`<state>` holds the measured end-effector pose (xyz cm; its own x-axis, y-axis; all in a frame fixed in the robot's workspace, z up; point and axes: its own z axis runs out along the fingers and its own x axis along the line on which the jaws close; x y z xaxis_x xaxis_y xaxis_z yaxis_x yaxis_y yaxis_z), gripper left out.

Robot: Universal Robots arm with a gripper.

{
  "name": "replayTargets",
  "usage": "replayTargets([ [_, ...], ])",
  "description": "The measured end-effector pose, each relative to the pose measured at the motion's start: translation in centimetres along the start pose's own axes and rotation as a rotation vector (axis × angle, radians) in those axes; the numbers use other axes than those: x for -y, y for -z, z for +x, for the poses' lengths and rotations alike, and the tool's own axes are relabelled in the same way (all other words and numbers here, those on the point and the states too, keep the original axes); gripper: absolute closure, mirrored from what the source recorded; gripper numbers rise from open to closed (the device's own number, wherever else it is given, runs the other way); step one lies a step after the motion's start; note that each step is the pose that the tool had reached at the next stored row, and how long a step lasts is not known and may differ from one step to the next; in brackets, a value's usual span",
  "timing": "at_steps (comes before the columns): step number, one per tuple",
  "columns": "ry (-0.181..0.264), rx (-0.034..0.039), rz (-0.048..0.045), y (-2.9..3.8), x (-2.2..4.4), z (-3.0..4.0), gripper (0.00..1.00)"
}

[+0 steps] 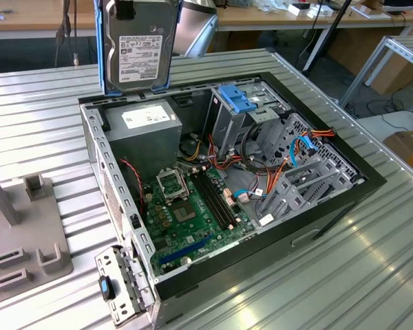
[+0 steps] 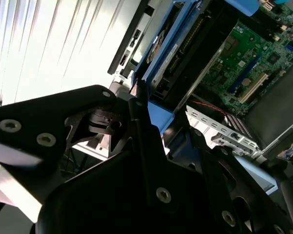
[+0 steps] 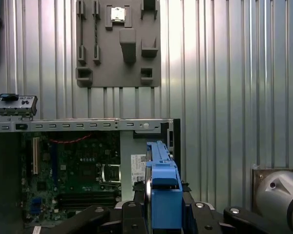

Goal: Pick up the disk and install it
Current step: 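Pick up the disk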

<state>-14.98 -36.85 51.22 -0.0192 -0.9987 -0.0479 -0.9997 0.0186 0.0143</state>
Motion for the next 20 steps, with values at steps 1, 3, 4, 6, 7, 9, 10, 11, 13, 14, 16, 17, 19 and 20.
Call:
replayTargets([
  [1, 0.0, 0.0001, 0.0001, 0.0, 0.02, 0.35, 0.63],
  [3, 0.0, 0.0, 0.0, 0.03, 0.06, 1.25, 0.63],
  [4, 0.0, 0.0001, 0.0001, 0.03, 0.08, 1.66, 0.63],
  [6, 0.0, 0.0002, 0.0002, 0.04, 0.09, 2.17, 0.63],
  [7, 0.0, 0.0, 0.0, 0.05, 0.1, 2.39, 0.63],
  [9, 0.0, 0.0001, 0.0001, 0.05, 0.1, 2.59, 0.63],
  [10, 0.0, 0.0001, 0.0, 0.06, 0.11, 2.61, 0.63],
  [11, 0.0, -0.0001, 0.0, 0.07, 0.11, 2.69, 0.63],
  [13, 0.0, 0.0002, 0.0001, 0.09, 0.12, 3.35, 0.63],
  [14, 0.0, 0.0001, 0.0001, 0.11, 0.13, 3.71, 0.63],
  [16, 0.0, 0.0001, 0.0001, 0.14, 0.14, 4.68, 0.63],
  [17, 0.0, 0.0002, 0.0002, 0.14, 0.15, 4.96, 0.63],
  [19, 0.0, 0.0, 0.0001, 0.18, 0.16, 5.54, 0.63],
  [20, 0.0, 0.0001, 0.0001, 0.18, 0.17, 5.77, 0.63],
])
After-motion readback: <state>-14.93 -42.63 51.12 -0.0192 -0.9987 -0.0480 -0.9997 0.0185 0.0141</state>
